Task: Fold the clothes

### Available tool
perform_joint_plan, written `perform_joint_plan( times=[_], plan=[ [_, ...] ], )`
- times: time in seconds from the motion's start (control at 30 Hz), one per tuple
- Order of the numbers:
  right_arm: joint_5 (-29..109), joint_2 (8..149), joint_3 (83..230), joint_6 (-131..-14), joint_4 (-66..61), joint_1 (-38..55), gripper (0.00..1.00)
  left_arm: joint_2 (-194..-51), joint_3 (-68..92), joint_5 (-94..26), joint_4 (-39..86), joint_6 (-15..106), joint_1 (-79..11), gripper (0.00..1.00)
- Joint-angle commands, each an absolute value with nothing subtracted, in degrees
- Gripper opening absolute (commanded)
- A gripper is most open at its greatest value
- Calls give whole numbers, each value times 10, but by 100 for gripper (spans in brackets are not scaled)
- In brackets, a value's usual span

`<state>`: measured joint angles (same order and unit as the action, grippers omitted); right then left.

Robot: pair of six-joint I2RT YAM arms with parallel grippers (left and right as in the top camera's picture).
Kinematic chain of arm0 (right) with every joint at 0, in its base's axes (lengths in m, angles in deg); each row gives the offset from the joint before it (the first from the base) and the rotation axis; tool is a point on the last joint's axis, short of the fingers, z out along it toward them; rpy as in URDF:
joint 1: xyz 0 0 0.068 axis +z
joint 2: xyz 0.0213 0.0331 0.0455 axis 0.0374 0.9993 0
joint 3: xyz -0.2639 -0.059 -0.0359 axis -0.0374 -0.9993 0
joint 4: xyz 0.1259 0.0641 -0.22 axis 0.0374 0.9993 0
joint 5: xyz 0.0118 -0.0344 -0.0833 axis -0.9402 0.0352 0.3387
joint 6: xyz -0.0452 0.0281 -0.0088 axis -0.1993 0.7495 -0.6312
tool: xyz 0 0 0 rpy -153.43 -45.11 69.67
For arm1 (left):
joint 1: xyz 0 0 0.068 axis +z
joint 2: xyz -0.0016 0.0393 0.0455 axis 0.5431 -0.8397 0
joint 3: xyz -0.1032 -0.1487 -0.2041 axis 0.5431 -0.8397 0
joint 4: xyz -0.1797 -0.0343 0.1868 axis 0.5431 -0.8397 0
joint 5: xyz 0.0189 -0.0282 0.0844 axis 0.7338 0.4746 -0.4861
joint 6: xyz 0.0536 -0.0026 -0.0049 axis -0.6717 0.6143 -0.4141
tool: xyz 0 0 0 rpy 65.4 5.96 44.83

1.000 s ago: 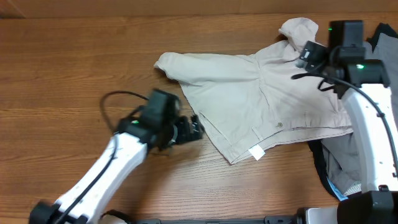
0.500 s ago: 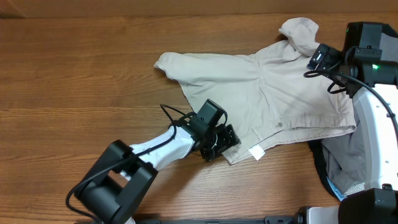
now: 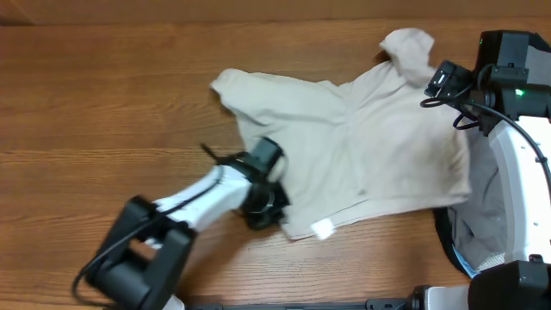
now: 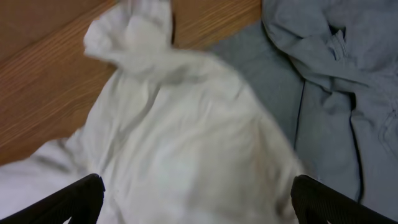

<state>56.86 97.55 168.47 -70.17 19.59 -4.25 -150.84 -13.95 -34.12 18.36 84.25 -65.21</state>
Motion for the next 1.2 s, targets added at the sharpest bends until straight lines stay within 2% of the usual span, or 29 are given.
perform_joint_plan(
  times=[0.0, 0.1, 0.2, 0.23, 0.27, 0.3, 0.33, 0.43, 0.57, 0.8, 1.03, 1.17],
  plan=[
    [568, 962, 1694, -705, 193, -44, 100, -1398, -139, -455, 66, 689, -513, 4],
    [567, 962, 1694, -705, 193, -44, 100, -1335, -104, -514, 22, 610, -348, 4],
    [565, 962, 1694, -705, 193, -44, 100, -1313, -39, -484, 52, 555, -174, 4],
    [554, 962, 1694, -705, 193, -44, 100, -1315, -15, -448, 70, 542, -122, 30],
    [540, 962, 1694, -705, 193, -44, 100, -1319, 7, -404, 85, 530, -76, 67],
    [524, 962, 1694, -706, 194, -44, 100, -1320, 18, -372, 86, 528, -53, 88],
    [496, 962, 1694, -723, 195, -44, 100, -1320, 24, -343, 79, 527, -33, 100],
    [426, 965, 1693, -751, 205, -43, 100, -1321, 24, -321, 8, 524, -22, 100],
    [324, 975, 1685, -792, 229, -42, 100, -1322, 13, -323, -109, 472, -54, 100],
    [184, 1012, 1666, -823, 236, 2, 100, -1323, -48, -372, -81, 459, -176, 98],
    [256, 1094, 1666, -834, 191, 149, 99, -1339, -140, -390, 12, 492, -270, 98],
    [325, 1131, 1666, -783, 128, 207, 99, -1355, -178, -414, 24, 504, -282, 98]
  ],
)
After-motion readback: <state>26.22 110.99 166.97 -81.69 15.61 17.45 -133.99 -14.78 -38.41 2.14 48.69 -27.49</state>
